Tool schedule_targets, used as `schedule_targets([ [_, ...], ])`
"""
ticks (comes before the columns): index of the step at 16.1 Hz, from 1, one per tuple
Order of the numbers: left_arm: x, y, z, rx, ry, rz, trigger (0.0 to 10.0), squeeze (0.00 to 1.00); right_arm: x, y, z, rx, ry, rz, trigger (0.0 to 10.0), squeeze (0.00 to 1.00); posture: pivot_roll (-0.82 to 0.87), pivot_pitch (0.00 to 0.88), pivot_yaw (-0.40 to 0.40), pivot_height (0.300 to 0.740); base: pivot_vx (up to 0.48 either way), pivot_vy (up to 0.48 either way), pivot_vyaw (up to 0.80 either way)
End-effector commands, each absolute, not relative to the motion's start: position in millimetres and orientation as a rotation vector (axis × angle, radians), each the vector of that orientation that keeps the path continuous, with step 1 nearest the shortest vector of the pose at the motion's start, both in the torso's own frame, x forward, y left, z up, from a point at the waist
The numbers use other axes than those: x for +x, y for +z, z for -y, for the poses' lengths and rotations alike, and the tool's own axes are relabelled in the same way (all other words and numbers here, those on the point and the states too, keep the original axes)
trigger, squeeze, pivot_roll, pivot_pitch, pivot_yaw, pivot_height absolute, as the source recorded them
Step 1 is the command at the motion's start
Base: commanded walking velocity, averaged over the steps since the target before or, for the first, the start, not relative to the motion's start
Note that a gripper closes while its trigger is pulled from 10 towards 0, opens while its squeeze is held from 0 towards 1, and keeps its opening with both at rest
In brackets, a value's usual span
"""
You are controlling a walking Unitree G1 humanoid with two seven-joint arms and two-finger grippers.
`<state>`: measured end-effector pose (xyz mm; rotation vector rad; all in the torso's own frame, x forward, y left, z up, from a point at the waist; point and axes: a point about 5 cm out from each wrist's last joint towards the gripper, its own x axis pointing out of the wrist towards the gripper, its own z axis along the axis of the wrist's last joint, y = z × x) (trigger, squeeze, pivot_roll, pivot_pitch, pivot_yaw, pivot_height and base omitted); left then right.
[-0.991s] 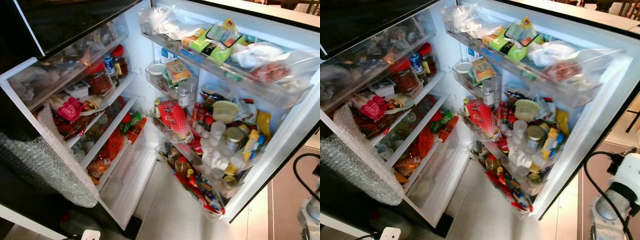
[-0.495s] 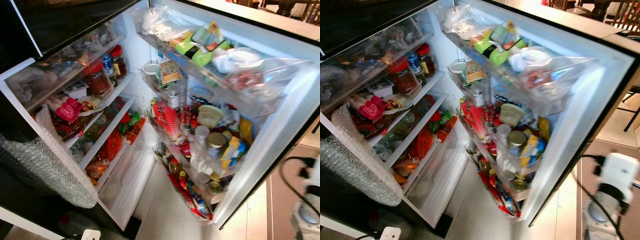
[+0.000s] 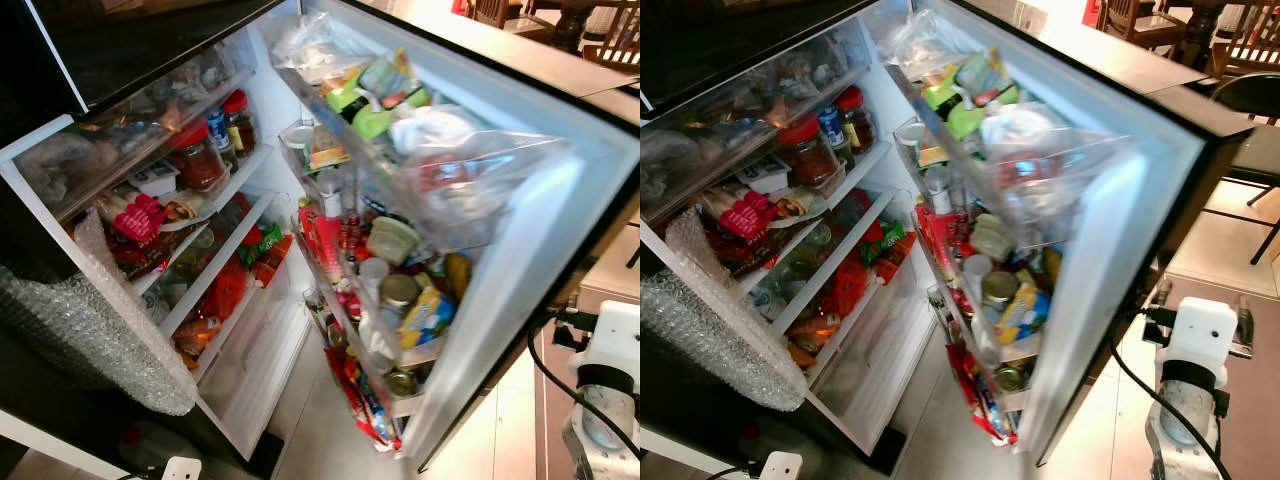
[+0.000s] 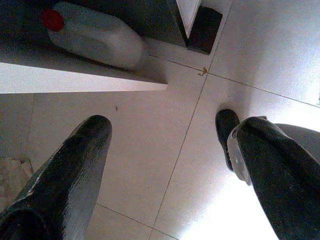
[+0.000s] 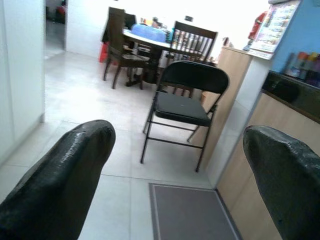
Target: Restocking fridge
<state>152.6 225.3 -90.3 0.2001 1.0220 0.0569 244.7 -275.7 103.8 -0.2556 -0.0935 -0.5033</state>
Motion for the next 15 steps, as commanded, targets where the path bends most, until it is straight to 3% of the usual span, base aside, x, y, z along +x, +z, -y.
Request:
schedule_targets([
  [1,151,-90,-229,0.213,0.057,-1.033,10.0,0.00,245,108,274,-0.248,-0.477,0.120,10.0,0.00,-0.04,0.000,0.051,0.740,0.000,0.000,0.00],
  [4,151,-90,-229,0.213,0.050,-1.037,10.0,0.00,248,101,261,-0.120,-0.284,0.081,10.0,0.00,-0.04,0.000,0.050,0.740,0.000,0.000,0.00],
  [6,152,-90,-229,0.213,0.048,-1.037,10.0,0.00,249,98,252,-0.127,-0.202,0.069,10.0,0.00,-0.04,0.000,0.050,0.740,0.000,0.000,0.00],
  [8,152,-90,-229,0.214,0.048,-1.036,10.0,0.00,252,101,223,-0.088,0.048,0.067,10.0,0.00,-0.04,0.000,0.051,0.740,0.000,0.000,0.00],
  [15,152,-90,-229,0.215,0.046,-1.036,10.0,0.00,269,137,163,-0.043,0.380,0.170,10.0,0.00,-0.03,0.001,0.049,0.740,0.000,0.000,0.00],
])
